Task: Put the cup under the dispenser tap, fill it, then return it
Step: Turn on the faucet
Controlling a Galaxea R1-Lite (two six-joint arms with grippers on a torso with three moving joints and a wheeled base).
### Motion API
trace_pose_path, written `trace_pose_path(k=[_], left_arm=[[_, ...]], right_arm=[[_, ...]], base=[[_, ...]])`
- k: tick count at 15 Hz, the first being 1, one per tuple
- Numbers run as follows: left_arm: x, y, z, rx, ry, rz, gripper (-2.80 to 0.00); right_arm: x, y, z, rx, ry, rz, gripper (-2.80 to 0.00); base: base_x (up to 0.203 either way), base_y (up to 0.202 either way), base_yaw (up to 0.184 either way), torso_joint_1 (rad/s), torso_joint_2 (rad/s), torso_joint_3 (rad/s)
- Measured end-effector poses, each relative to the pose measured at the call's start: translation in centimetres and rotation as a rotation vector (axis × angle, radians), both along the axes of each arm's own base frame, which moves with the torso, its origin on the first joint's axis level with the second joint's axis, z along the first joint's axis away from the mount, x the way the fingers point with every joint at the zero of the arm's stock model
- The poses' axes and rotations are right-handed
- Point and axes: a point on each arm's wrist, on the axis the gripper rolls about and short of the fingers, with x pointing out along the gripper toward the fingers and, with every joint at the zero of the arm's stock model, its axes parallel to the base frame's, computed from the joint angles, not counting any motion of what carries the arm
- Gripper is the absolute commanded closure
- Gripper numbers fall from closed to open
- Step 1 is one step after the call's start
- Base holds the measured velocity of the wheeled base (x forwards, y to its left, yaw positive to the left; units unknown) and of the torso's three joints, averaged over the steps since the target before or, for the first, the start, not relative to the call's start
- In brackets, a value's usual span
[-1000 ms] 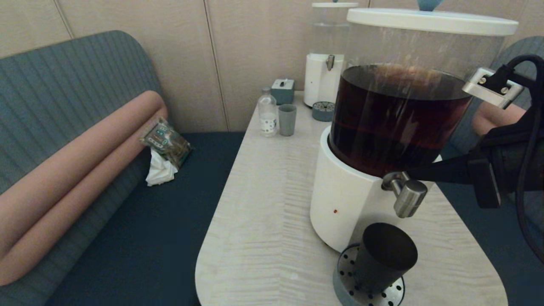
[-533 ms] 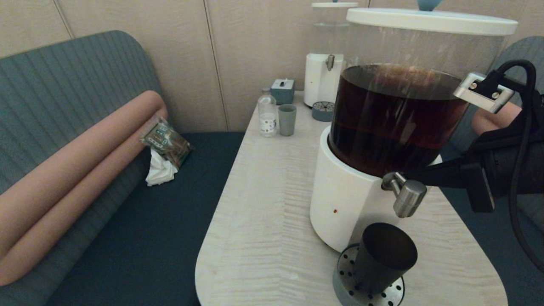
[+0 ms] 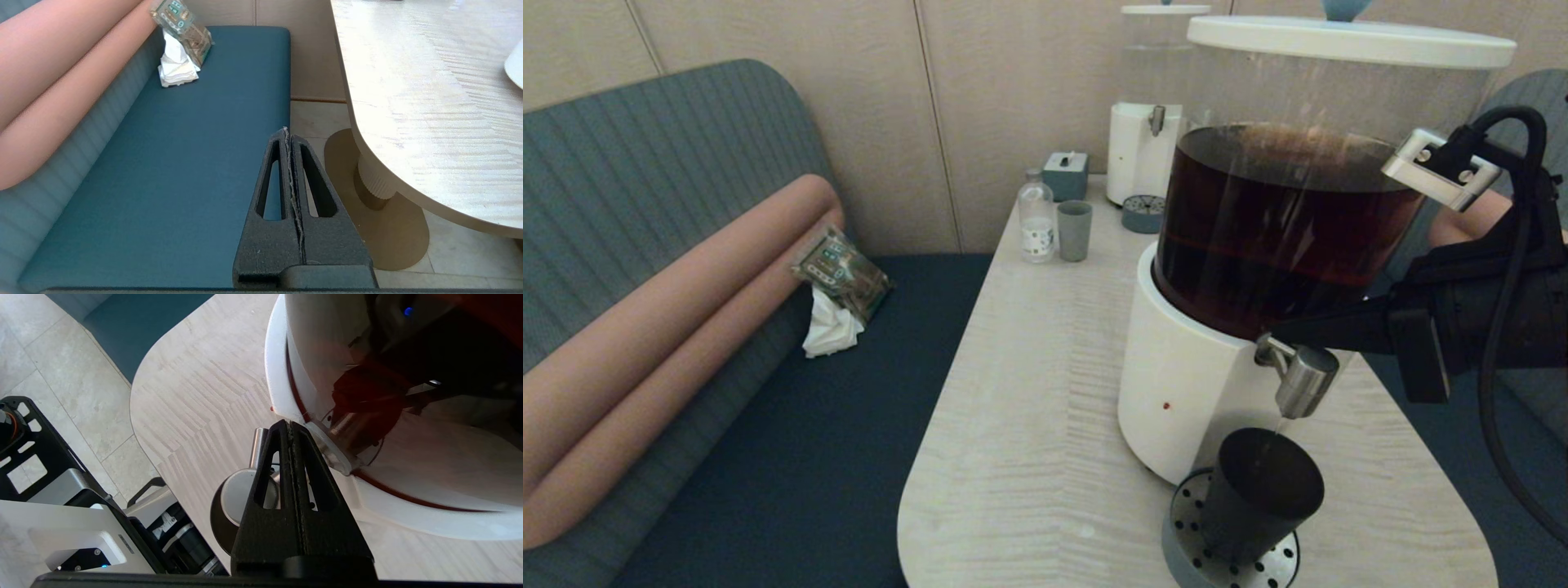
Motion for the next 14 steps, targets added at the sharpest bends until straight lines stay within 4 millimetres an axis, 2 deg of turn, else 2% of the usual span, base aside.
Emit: trace_pose_path(k=[14], left_arm=[[0.0, 0.0, 0.0, 0.0, 0.0, 0.0, 0.0]], right_arm=[[-0.77, 0.43, -0.18, 0.0, 0.006, 0.036, 0.0]], base=[[0.0, 0.0, 0.0, 0.0, 0.0, 0.0]])
